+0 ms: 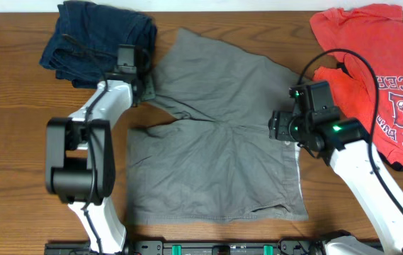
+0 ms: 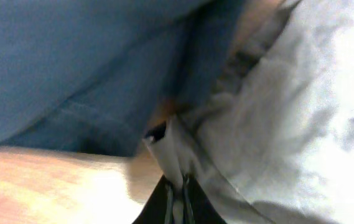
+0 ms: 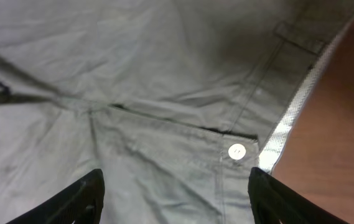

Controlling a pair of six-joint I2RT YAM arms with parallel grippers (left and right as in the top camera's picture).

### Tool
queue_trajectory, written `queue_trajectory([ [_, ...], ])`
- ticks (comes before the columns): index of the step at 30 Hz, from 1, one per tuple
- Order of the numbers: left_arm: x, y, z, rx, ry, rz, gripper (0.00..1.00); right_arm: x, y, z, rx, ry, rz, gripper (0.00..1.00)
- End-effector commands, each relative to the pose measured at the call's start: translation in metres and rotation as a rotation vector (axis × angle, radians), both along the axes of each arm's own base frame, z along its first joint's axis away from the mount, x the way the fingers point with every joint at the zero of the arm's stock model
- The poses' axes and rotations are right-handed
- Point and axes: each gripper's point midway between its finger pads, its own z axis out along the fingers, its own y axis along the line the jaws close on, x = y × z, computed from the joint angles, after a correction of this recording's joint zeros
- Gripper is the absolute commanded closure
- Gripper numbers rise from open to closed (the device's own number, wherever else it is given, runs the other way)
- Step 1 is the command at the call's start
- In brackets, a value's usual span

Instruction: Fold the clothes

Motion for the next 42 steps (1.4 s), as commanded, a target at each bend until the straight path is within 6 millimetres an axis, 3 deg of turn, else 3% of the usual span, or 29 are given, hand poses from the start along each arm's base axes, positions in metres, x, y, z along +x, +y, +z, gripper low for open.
queue_trajectory([
  [1,-0.013,0.016,0.016,0.068,0.018,0.025,0.94,0.020,-0.002,-0.006,-0.058,-0.040,0.053,0.28],
  [10,-0.061,0.022,0.006,0.101,0.216,0.024,0.94,0.092,-0.022,-0.049,-0.161,-0.162,0.006,0.34],
  [17,-0.075,0.023,0.003,0.106,0.275,0.021,0.94,0.128,-0.065,-0.083,-0.169,-0.196,-0.114,0.43],
  [21,-0.075,0.023,0.003,0.106,0.276,0.021,0.94,0.144,-0.075,-0.094,-0.143,-0.231,-0.139,0.48],
  [22,-0.075,0.023,0.003,0.106,0.276,0.021,0.87,0.149,-0.077,-0.098,-0.139,-0.246,-0.145,0.50],
  [25,-0.075,0.023,0.003,0.106,0.275,0.020,0.43,0.159,-0.078,-0.104,-0.136,-0.279,-0.152,0.52],
  [28,-0.075,0.023,0.003,0.106,0.275,0.020,0.20,0.166,-0.079,-0.112,-0.136,-0.303,-0.157,0.54],
  [35,-0.070,0.022,0.018,0.096,0.231,0.020,0.02,0.184,-0.090,-0.122,-0.181,-0.380,-0.193,0.56],
  [42,-0.067,0.012,0.065,0.032,0.115,0.004,0.02,0.210,-0.102,-0.121,-0.210,-0.492,-0.186,0.53],
])
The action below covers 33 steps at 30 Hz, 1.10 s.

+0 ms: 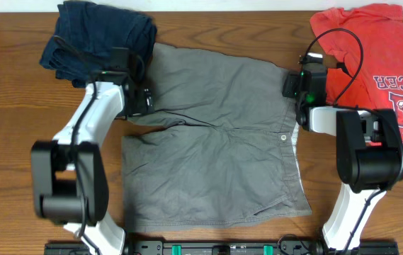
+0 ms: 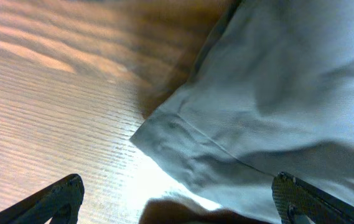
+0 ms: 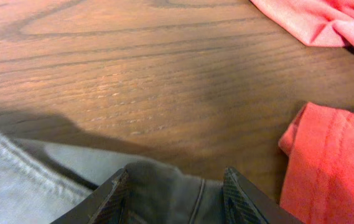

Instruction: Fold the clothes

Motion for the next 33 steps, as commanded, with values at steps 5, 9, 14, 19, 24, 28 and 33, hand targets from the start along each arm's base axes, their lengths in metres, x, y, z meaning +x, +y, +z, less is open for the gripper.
queue_trajectory([
  [5,-0.003,-0.004,0.057,-0.032,-0.132,-0.012,0.02,0.025,-0.028,-0.019,-0.054,0.053,-0.018,0.53],
  [9,-0.005,-0.003,0.074,-0.035,-0.174,-0.012,0.02,0.039,-0.029,-0.011,-0.074,0.095,0.020,0.51],
  [14,-0.004,-0.003,0.088,-0.037,-0.219,-0.013,0.02,0.060,-0.024,0.018,-0.086,0.118,0.067,0.47],
  [19,-0.006,-0.003,0.105,-0.016,-0.261,-0.072,0.02,0.065,-0.007,0.073,-0.022,0.171,0.144,0.17],
  [24,-0.013,-0.003,0.138,-0.019,-0.349,-0.075,0.02,0.034,0.015,0.157,0.050,0.217,0.231,0.01],
  [28,-0.025,-0.012,0.160,-0.073,-0.402,-0.102,0.02,-0.020,0.042,0.221,0.155,0.235,0.347,0.01],
  [33,-0.045,-0.019,0.163,-0.115,-0.366,-0.123,0.02,-0.105,0.063,0.267,0.213,0.318,0.467,0.01],
])
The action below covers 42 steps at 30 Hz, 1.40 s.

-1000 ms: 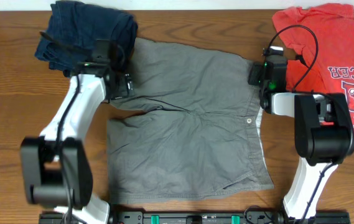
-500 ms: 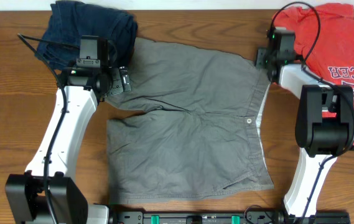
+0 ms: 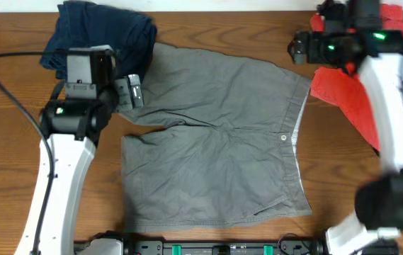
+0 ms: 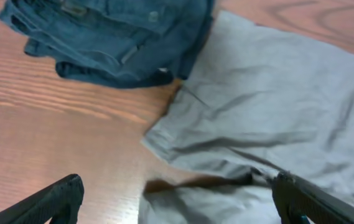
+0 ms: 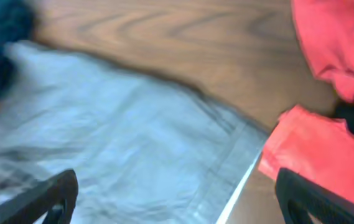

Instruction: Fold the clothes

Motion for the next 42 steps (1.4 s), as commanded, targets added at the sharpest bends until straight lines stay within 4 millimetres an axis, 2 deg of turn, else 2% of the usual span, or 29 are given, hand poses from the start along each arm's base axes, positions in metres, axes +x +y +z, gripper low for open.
queue_trajectory([
  [1,-0.013,-0.006,-0.004,-0.023,0.047,-0.031,0.02,-0.043,0.022,0.031,0.071,0.011,0.091,0.01],
  [2,-0.019,-0.005,-0.008,-0.028,0.077,-0.020,0.02,-0.058,0.021,0.033,0.071,0.050,0.065,0.08],
  [5,-0.041,-0.002,-0.020,-0.052,0.176,0.046,0.02,-0.093,0.014,0.033,0.049,0.154,-0.044,0.11],
  [7,-0.055,0.009,-0.027,-0.063,0.233,0.190,0.02,-0.112,-0.001,0.029,-0.005,0.226,-0.191,0.13],
  [10,-0.083,0.037,-0.035,-0.061,0.290,0.543,0.02,-0.141,-0.032,0.022,-0.097,0.321,-0.475,0.02],
  [12,-0.095,0.041,-0.040,-0.077,0.316,0.655,0.02,-0.160,-0.045,0.018,-0.129,0.373,-0.609,0.01],
  [15,-0.109,0.042,-0.048,-0.110,0.355,0.774,0.02,-0.175,-0.044,0.008,-0.126,0.430,-0.672,0.03],
  [18,-0.123,0.043,-0.059,-0.119,0.397,0.862,0.02,-0.190,-0.039,-0.017,-0.143,0.507,-0.695,0.05],
  [24,-0.153,0.036,-0.093,-0.128,0.525,0.928,0.02,-0.202,-0.012,-0.084,-0.125,0.630,-0.634,0.07],
  [27,-0.169,0.036,-0.105,-0.121,0.551,0.956,0.02,-0.200,-0.001,-0.104,-0.092,0.643,-0.592,0.07],
  [30,-0.185,0.036,-0.113,-0.140,0.545,0.984,0.02,-0.198,0.005,-0.115,-0.072,0.644,-0.545,0.07],
  [33,-0.196,0.028,-0.123,-0.221,0.525,0.978,0.02,-0.199,0.008,-0.122,-0.064,0.649,-0.524,0.07],
  [37,-0.205,0.014,-0.144,-0.334,0.510,0.954,0.02,-0.200,0.007,-0.126,-0.069,0.653,-0.520,0.07],
  [42,-0.216,0.013,-0.167,-0.347,0.524,0.982,0.02,-0.202,0.007,-0.128,-0.073,0.658,-0.517,0.07],
])
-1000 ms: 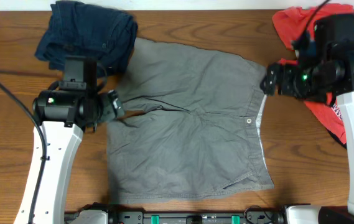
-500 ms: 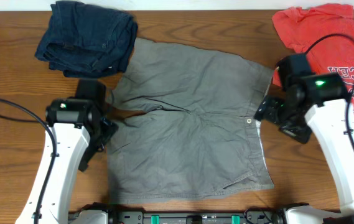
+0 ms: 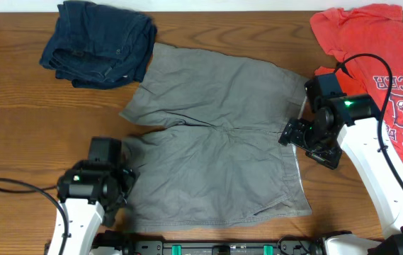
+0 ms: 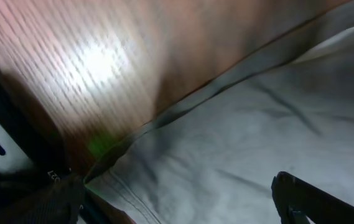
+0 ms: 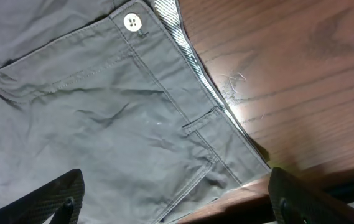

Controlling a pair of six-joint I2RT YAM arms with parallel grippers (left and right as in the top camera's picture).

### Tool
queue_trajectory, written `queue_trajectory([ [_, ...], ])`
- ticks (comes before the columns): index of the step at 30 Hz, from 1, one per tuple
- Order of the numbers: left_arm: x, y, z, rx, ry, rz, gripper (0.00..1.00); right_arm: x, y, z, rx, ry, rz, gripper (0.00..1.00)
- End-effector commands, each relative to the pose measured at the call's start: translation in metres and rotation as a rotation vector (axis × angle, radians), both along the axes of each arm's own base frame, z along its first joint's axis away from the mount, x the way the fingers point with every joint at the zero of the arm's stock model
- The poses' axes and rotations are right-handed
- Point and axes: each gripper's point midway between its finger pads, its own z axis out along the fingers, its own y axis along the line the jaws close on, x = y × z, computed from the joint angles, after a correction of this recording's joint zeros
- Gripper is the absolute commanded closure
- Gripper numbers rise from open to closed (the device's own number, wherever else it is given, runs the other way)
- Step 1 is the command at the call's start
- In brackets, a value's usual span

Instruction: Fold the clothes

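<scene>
Grey shorts (image 3: 215, 142) lie spread flat mid-table, waistband to the right, both legs pointing left. My left gripper (image 3: 121, 177) is low at the near leg's hem; in the left wrist view it (image 4: 177, 208) stands open over the hem (image 4: 164, 180), nothing between its fingers. My right gripper (image 3: 291, 133) is at the waistband beside the button (image 5: 132, 22). In the right wrist view it (image 5: 177, 205) is open over the near half of the shorts (image 5: 89, 112).
Folded navy jeans (image 3: 98, 39) lie at the back left, touching the far leg of the shorts. A red printed T-shirt (image 3: 371, 57) is heaped at the back right, beside my right arm. The table's front edge (image 5: 239, 199) runs close to the shorts' near corner.
Both arms were raised, the left by the jeans and the right over the shorts' back right corner. Now both are low at the near half, still open. The shorts have not shifted.
First my left gripper was shut on the far leg's hem by the jeans, the right open over the waistband. Then the far half lay straighter, the left open, the right at the back waistband corner. Both were then raised, and now sit at the near half.
</scene>
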Motion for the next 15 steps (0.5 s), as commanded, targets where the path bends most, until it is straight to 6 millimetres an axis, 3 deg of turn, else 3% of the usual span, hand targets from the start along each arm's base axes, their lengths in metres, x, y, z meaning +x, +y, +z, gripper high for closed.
queue_trajectory([
  [1,-0.011,-0.006,-0.016,-0.038,0.035,0.053,0.02,-0.003,0.003,-0.002,0.006,0.004,0.025,0.07],
  [7,-0.024,-0.019,-0.039,-0.118,0.083,0.058,0.02,-0.004,0.003,-0.008,0.006,0.005,0.026,0.07],
  [15,-0.035,-0.018,-0.049,-0.114,0.128,0.059,0.02,-0.006,0.003,-0.016,0.006,0.010,0.026,0.08],
])
